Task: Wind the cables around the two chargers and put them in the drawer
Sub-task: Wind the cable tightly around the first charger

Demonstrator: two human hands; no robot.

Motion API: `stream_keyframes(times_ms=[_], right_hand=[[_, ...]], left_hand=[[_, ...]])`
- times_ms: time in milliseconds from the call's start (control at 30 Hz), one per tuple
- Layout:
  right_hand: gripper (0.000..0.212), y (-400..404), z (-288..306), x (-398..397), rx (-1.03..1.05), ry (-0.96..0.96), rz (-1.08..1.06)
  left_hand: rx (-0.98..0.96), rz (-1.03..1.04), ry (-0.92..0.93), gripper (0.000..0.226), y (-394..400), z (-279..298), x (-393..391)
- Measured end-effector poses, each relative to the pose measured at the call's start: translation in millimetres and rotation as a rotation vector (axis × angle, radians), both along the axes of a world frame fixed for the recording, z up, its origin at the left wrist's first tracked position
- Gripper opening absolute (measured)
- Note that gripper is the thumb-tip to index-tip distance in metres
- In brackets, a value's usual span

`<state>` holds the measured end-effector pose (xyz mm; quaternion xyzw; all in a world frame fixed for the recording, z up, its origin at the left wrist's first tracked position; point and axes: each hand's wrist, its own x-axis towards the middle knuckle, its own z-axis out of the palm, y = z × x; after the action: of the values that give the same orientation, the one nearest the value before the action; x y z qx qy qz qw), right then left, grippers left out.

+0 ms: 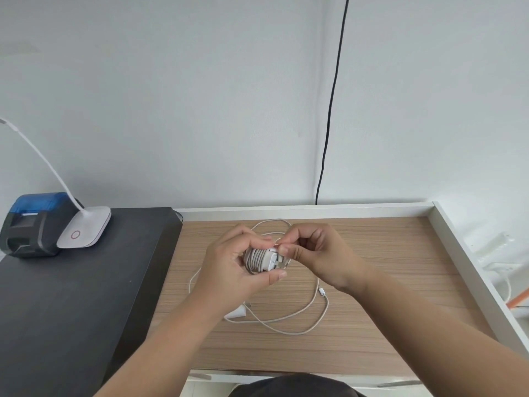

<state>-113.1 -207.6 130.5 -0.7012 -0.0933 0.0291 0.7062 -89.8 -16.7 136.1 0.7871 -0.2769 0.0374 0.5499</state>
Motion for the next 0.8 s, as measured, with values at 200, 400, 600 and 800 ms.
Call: stream_keyframes(times_ms=[200,400,600,800], right_hand=[[0.008,9,-4,2,0.062,0.120,-0.033],[0.021,2,-8,-4,0.211,0.310,0.037],[0.020,-5,-4,-10,0.337,0.446,0.080],[0.024,-8,-9,-19,0.489,0.439,0.015]], left_hand=[[-0.034,0.046,0.068,0.046,3,-7,-4],[-0.056,-0.005,0.083,0.040,1,-9,-12],[-0.025,-0.038,0.165,0.055,3,-9,-13],[-0.081,0.016,0.331,0.061,1,-12,-13]])
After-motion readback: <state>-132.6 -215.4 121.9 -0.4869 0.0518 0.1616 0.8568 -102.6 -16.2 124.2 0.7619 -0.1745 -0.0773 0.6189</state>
